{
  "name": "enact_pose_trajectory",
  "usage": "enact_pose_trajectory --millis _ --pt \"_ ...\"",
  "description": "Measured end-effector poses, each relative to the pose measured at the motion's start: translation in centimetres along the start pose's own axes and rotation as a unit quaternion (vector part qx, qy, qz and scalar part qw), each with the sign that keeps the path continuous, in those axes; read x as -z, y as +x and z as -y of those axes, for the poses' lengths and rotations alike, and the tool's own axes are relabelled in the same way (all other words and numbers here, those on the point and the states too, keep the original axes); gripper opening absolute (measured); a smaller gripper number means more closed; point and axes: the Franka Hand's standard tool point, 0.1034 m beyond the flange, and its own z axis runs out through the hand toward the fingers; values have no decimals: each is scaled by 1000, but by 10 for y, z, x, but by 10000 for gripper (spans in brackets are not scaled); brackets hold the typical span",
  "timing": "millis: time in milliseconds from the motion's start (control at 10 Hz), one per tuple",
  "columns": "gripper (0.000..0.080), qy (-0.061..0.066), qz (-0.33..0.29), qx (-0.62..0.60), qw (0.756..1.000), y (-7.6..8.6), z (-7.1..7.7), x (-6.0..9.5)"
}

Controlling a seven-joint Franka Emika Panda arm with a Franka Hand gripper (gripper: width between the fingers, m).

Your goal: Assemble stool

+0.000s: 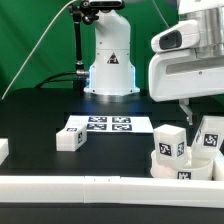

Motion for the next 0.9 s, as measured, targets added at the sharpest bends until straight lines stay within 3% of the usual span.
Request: enact_pose_trajectory --millis 400,900 --pt "649 -25 -15 209 978 2 -1 -3" --pt "649 -36 -9 351 936 3 -5 -3"
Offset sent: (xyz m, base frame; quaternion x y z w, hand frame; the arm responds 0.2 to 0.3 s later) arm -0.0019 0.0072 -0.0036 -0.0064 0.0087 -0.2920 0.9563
